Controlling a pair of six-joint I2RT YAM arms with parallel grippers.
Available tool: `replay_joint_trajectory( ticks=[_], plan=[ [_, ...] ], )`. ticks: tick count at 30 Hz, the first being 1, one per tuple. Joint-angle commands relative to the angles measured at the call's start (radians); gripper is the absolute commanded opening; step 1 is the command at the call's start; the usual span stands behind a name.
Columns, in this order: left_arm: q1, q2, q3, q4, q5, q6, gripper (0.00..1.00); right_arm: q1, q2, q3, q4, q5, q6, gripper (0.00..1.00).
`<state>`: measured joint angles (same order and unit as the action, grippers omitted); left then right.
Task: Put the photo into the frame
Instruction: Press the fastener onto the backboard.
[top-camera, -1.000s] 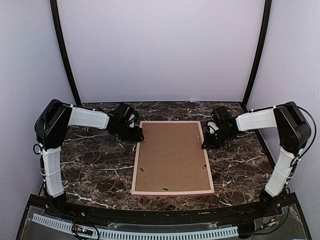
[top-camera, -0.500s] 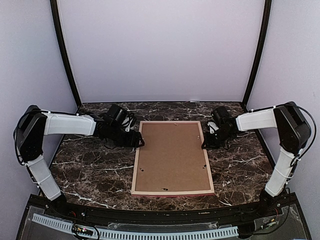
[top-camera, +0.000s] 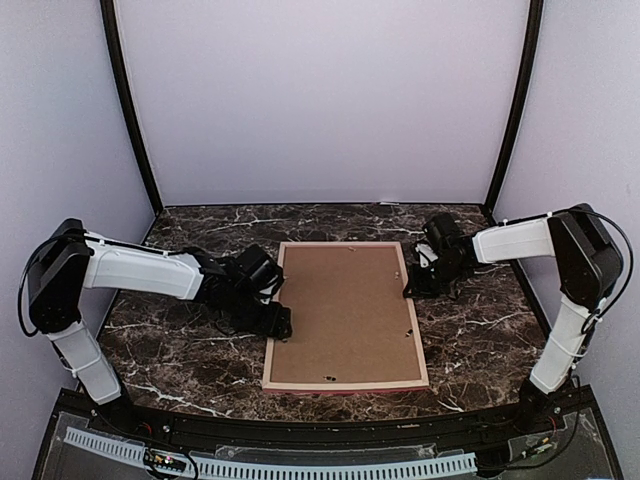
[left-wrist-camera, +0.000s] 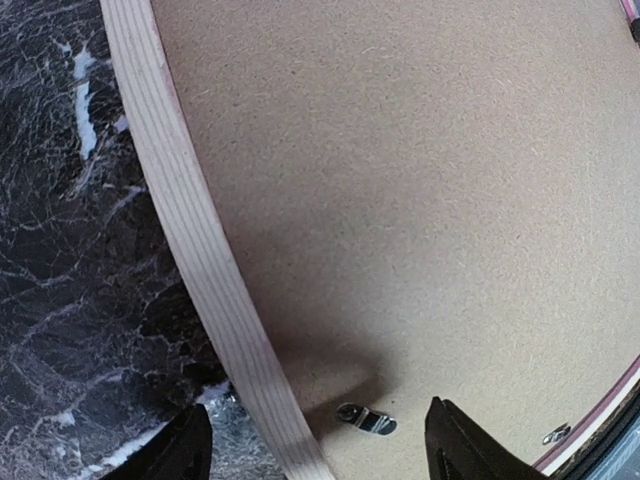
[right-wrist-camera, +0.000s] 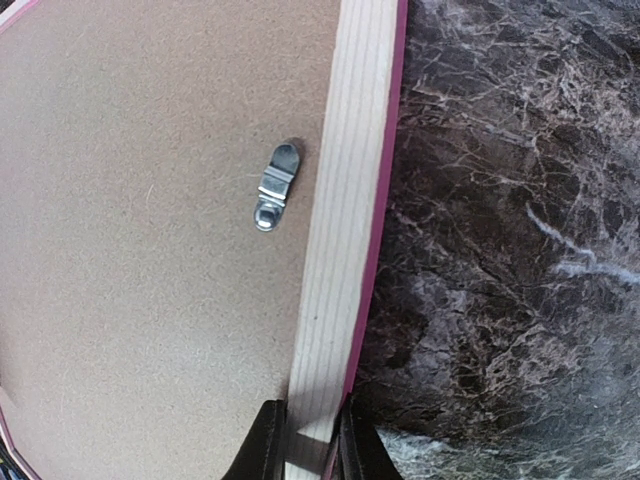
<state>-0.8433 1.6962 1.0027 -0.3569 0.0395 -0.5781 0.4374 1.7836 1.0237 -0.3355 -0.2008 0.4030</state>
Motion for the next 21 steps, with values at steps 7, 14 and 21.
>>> replay_joint_trajectory(
  ticks=[7,14,21],
  plan=[
    [-0.025,0.042,0.003,-0.034,-0.028,-0.023,0.69,0.001,0.028,-0.04,-0.033,0.0,-0.034,0.08],
    [-0.03,0.059,0.004,-0.047,-0.064,-0.028,0.61,0.001,0.024,-0.04,-0.035,-0.003,-0.034,0.09],
    [-0.031,0.042,-0.006,-0.064,-0.067,-0.025,0.48,0.001,0.022,-0.047,-0.031,-0.004,-0.033,0.08]
  ],
)
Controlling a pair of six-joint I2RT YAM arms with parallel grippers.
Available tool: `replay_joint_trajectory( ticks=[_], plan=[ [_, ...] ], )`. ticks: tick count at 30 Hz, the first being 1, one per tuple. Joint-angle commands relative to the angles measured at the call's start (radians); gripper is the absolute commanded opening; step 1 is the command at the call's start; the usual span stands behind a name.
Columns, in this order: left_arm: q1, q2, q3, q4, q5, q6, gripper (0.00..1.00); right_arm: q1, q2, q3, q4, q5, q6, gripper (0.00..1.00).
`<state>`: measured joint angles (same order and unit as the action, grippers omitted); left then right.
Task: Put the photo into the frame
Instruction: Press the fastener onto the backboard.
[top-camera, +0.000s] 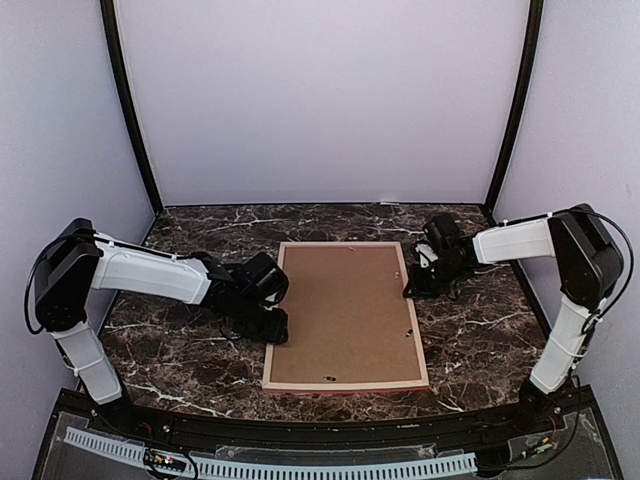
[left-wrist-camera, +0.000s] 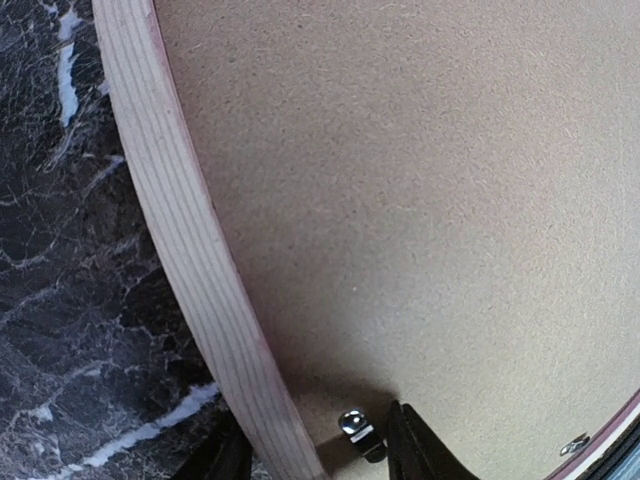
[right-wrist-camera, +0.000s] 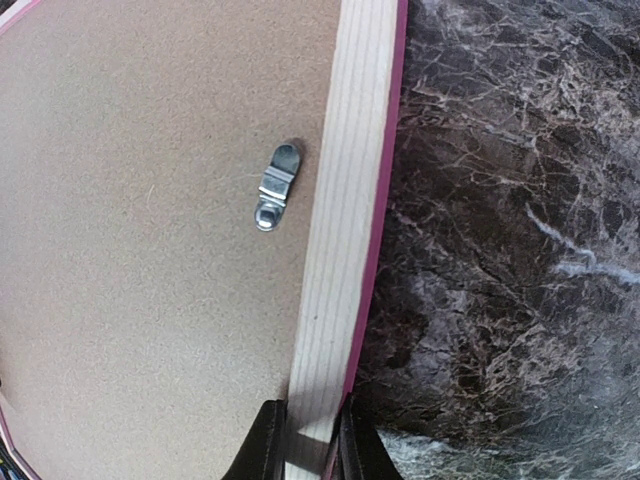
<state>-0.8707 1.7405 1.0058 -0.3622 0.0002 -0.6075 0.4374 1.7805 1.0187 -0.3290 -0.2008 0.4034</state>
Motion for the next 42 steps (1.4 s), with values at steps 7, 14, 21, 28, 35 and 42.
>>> replay_joint_trajectory(
  ticks=[7,14,21,28,35,42],
  plan=[
    [-0.004,-0.022,-0.049,-0.052,-0.018,-0.003,0.42,0.001,0.022,-0.036,-0.041,-0.005,-0.035,0.08],
    [-0.003,-0.042,-0.11,-0.032,-0.004,-0.023,0.39,0.001,0.019,-0.033,-0.048,-0.003,-0.037,0.08],
    [-0.003,-0.063,-0.142,-0.02,-0.004,-0.04,0.36,0.001,0.019,-0.029,-0.051,-0.003,-0.037,0.08],
    [0.002,-0.074,-0.172,0.018,0.03,-0.075,0.33,0.001,0.012,-0.035,-0.051,-0.001,-0.037,0.08],
    [0.014,-0.079,-0.193,0.009,0.043,-0.1,0.31,0.001,0.012,-0.038,-0.05,0.0,-0.035,0.08],
    [0.018,-0.096,-0.172,0.024,0.039,-0.073,0.38,0.001,0.012,-0.038,-0.052,0.001,-0.035,0.08]
  ],
)
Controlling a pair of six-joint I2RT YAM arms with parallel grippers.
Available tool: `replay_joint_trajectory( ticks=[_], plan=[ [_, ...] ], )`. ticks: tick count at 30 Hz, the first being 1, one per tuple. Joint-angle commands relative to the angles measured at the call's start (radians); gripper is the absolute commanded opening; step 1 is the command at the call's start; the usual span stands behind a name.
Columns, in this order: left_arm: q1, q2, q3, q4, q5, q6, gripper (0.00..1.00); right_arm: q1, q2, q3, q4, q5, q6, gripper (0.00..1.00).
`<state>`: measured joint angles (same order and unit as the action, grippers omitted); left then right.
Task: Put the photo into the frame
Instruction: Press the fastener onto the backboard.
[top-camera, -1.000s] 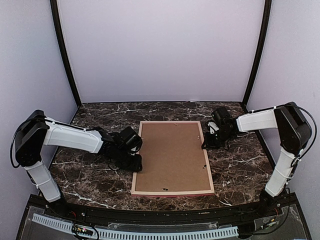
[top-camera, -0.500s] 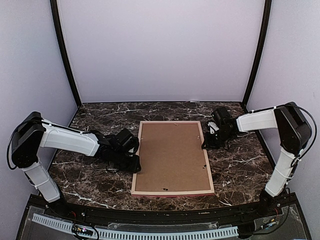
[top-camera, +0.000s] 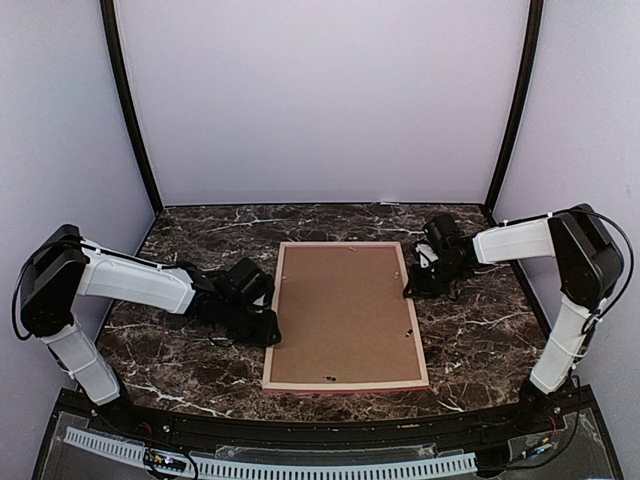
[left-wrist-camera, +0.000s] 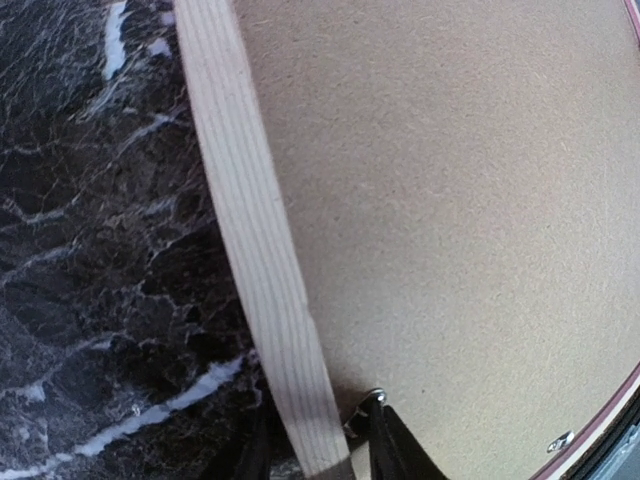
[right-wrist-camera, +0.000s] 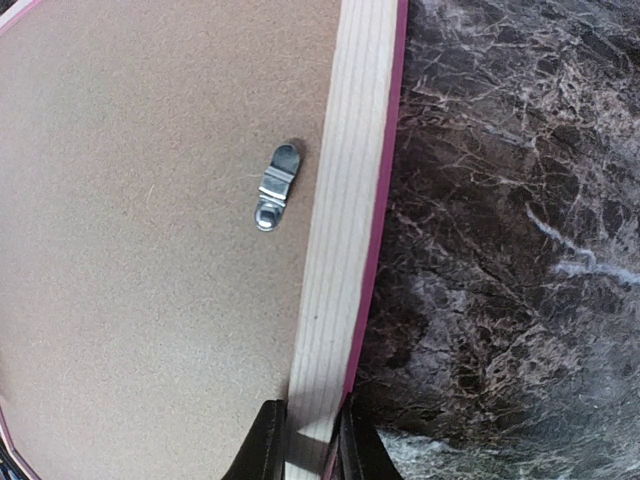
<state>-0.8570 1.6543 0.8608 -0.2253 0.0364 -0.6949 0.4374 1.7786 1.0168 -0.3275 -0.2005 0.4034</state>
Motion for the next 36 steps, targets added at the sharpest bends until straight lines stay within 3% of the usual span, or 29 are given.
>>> replay_joint_trajectory(
  ticks=[1,6,14,20,25,29,36],
  plan=[
    [0.004,-0.017,-0.017,-0.112,0.003,0.022,0.45,0.001,0.013,-0.037,-0.054,0.001,-0.034,0.08],
    [0.019,-0.054,0.03,-0.111,0.008,0.046,0.67,0.001,0.001,-0.034,-0.061,0.002,-0.034,0.08],
    [0.112,0.012,0.122,-0.104,0.039,0.11,0.73,0.003,-0.022,-0.033,-0.076,-0.003,-0.035,0.1],
    [0.143,0.129,0.241,-0.109,0.048,0.177,0.67,0.004,-0.039,-0.029,-0.085,-0.006,-0.036,0.16],
    [0.148,0.216,0.325,-0.15,0.015,0.181,0.56,0.004,-0.076,-0.038,-0.095,-0.013,-0.029,0.31],
    [0.149,0.231,0.333,-0.153,0.0,0.165,0.46,0.007,-0.13,-0.06,-0.114,-0.021,-0.022,0.43],
    [0.135,0.227,0.32,-0.138,-0.022,0.127,0.35,0.047,-0.266,-0.153,-0.174,-0.011,0.026,0.49]
  ],
)
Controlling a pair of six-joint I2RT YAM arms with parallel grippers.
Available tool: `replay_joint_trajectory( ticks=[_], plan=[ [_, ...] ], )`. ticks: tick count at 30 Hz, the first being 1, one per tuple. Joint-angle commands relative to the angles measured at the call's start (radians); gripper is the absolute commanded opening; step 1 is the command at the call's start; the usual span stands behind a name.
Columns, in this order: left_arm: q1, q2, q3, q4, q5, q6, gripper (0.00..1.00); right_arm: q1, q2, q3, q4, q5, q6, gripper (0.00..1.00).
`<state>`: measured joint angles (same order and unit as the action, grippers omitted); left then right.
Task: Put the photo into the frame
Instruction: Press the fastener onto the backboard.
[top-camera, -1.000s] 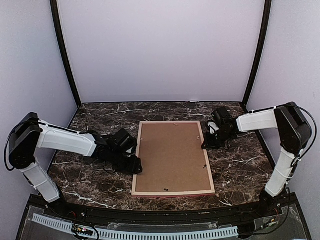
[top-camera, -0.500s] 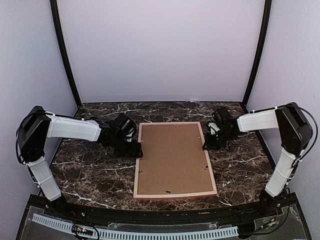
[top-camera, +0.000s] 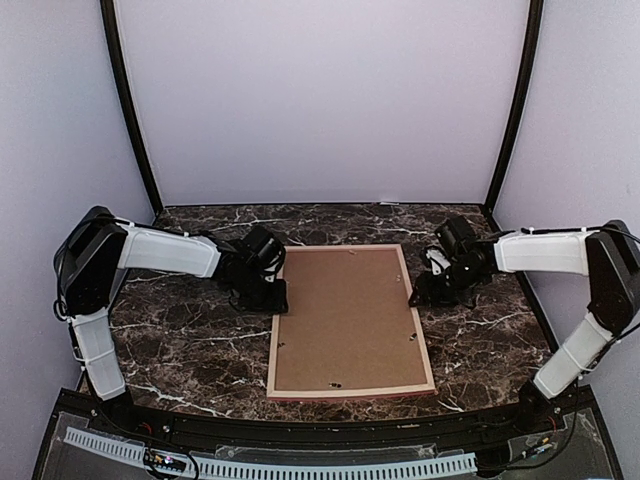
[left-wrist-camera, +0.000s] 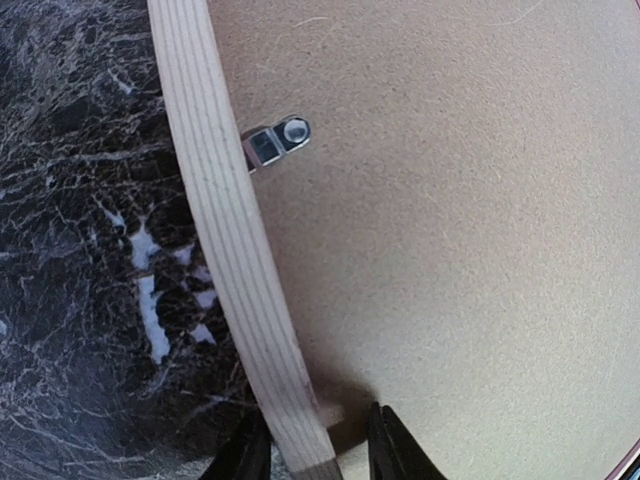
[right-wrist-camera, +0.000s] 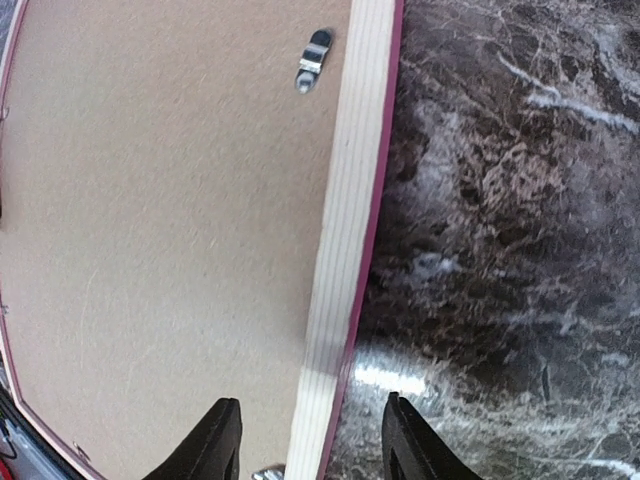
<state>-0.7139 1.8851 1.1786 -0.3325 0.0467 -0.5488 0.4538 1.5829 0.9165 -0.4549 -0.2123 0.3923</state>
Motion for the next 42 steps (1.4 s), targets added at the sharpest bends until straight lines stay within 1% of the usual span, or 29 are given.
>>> replay_joint_trajectory(
  ticks=[1,5,10,20,28,36,42],
  plan=[
    [-0.011,-0.003,0.0,-0.026,-0.033,-0.022,0.34,0.04,-0.086,-0.069,-0.051,0.004,0.048,0.5],
    [-0.02,0.002,-0.006,-0.014,-0.035,-0.037,0.32,0.081,-0.124,-0.134,-0.035,-0.005,0.097,0.49],
    [-0.024,0.007,-0.011,-0.006,-0.036,-0.041,0.31,0.115,-0.118,-0.181,0.003,-0.012,0.136,0.48],
    [-0.024,0.009,-0.013,-0.003,-0.036,-0.037,0.31,0.127,-0.076,-0.177,0.022,0.014,0.152,0.45],
    [-0.023,0.011,-0.021,-0.004,-0.036,-0.036,0.3,0.13,-0.056,-0.176,0.043,0.01,0.166,0.44],
    [-0.024,0.006,-0.02,-0.011,-0.036,-0.034,0.3,0.13,-0.053,-0.177,0.015,0.02,0.149,0.33],
    [-0.023,0.0,-0.025,-0.018,-0.037,-0.032,0.3,0.13,-0.043,-0.171,-0.02,0.025,0.11,0.27]
  ],
)
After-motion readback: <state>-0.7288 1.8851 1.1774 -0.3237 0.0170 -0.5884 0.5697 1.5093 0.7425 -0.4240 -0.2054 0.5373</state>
